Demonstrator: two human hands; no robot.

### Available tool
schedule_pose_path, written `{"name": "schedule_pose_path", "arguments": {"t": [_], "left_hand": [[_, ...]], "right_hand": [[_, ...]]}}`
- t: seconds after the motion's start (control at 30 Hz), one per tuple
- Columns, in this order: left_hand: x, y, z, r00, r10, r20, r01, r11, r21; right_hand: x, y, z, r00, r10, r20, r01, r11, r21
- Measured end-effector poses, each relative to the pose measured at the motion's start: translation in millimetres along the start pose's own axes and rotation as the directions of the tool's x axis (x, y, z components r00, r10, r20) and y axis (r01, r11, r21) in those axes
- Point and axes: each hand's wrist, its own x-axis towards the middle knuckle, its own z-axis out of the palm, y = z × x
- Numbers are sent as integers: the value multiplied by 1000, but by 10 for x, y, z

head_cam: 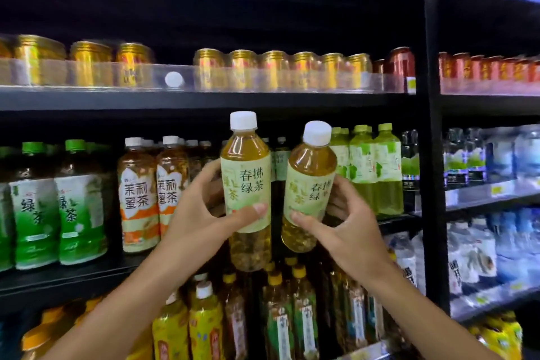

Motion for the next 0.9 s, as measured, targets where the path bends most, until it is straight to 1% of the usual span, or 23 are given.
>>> {"name": "schedule_pose_path", "arguments": {"t": [0.13, 0.2, 0.3, 0.47, 0.53, 0.63, 0.73, 0.8, 0.9], "left_hand": [[315, -178, 0, 998, 67, -7, -67, 998, 6], [466, -283, 5, 996, 81, -24, -81, 997, -1], [627, -396, 39, 996, 94, -11, -94, 996, 0], [799, -489, 110, 995, 104, 15, -104, 994, 38], [866, -537, 142, 993, 116, -5, -115, 990, 77], [977, -613, 226, 993, 100, -66, -92, 990, 104], [1098, -704, 303, 995, 44, -92, -35, 994, 100], [1152, -755, 358, 994, 18, -104, -6, 993, 115], [1228, -823, 436, 993, -2, -117, 20, 988, 150]], "right_hand": [[357, 190, 61, 998, -42, -51, 41, 999, -13], [519, 294, 70, 997, -50, -63, 47, 998, -44], [709, 464, 103, 995, -57, -84, 49, 994, -97], [1004, 722, 175, 998, -9, -59, 1, 989, -146], [1119, 812, 202, 1000, 14, -23, -17, 987, -160], [1265, 965, 228, 998, 59, 32, -53, 983, -173], [1370, 1122, 258, 995, 84, 56, -69, 973, -220], [1419, 1203, 266, 994, 90, 61, -72, 967, -246], [1475, 1295, 261, 997, 60, 55, -41, 954, -298]]}}
